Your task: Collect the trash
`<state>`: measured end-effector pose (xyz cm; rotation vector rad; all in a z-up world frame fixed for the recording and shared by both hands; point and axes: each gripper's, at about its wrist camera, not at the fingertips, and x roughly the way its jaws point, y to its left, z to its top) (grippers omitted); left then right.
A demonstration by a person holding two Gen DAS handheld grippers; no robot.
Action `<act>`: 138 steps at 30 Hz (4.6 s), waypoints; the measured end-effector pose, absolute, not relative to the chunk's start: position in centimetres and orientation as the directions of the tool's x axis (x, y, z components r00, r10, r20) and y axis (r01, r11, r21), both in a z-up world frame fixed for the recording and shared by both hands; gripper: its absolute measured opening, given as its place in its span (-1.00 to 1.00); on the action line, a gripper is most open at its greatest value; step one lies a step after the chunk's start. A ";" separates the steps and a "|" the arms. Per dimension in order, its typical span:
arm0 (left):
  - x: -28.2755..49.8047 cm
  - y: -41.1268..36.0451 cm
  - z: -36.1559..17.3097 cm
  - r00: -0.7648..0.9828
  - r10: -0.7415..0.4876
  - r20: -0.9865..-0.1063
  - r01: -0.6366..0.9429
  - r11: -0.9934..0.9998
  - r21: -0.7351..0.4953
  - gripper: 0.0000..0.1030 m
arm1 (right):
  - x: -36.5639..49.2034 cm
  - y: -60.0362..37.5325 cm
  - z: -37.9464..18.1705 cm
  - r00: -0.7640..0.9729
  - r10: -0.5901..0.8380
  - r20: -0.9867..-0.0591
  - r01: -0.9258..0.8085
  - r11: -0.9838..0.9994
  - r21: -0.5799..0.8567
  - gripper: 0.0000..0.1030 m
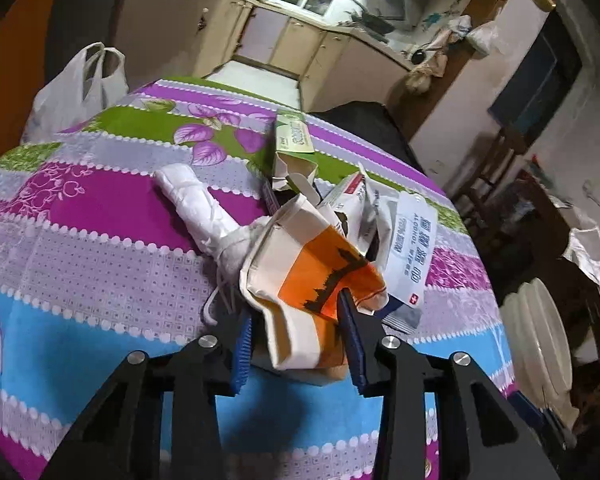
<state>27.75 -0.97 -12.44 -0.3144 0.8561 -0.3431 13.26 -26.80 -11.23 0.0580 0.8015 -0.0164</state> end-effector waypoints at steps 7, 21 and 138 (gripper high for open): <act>23.5 3.3 -10.1 0.576 -0.531 -0.621 0.302 0.845 -0.442 -0.69 | 14.6 -26.4 -11.0 0.697 0.056 -0.715 0.000 0.997 0.078 0.14; 21.8 12.2 -7.6 0.377 -0.769 -0.516 0.391 0.637 -0.664 -0.72 | 20.2 -22.7 -9.6 0.717 0.175 -0.675 -0.098 0.984 0.151 0.14; 21.7 -37.1 -0.5 0.682 -0.436 -0.587 0.678 0.679 0.283 -0.79 | 6.7 -51.4 2.2 0.659 -0.267 -0.703 0.383 0.924 0.007 -0.31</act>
